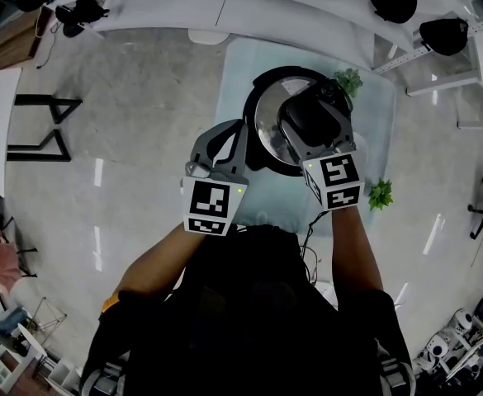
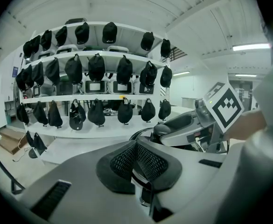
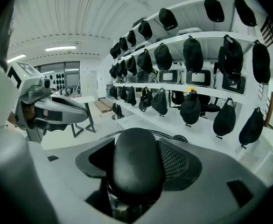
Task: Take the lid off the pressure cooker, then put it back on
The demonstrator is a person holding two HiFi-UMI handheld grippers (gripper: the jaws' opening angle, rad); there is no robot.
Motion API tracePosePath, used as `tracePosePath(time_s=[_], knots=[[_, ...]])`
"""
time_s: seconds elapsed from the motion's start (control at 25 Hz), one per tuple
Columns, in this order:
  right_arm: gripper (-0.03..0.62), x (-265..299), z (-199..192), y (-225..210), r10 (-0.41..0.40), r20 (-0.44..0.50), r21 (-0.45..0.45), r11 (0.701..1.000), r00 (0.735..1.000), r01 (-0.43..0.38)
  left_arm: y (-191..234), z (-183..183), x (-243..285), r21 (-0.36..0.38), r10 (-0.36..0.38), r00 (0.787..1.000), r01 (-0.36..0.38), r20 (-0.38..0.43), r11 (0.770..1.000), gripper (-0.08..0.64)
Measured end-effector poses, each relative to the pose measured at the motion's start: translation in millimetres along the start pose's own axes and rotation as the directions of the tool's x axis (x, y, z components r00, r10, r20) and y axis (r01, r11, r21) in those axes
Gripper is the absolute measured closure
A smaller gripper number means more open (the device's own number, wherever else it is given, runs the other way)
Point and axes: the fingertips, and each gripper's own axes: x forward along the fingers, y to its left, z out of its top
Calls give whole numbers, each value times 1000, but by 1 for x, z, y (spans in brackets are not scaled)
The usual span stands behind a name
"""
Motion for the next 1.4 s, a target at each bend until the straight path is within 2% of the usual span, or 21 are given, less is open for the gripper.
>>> tracePosePath(time_s=[0.24,0.8,1.28,1.4], knots=[[287,5,-5,-3,-21,-26,-14,1000,999,21,-1,0,4,-3,-10,1000,10,-1,1000,552],[299,7,-7,-4,-86,-81,29,996,993,89,0,6,-3,-1,-44,999,44,23,999,552],[304,6,-5,-1,25,-39,-55,998,999,-27,-5,2,0,2,-69,998,69,9,998,552],[304,5,-5,-1,33,-33,-56,998,999,-35,-7,1,1,3,-65,998,65,6,998,552]])
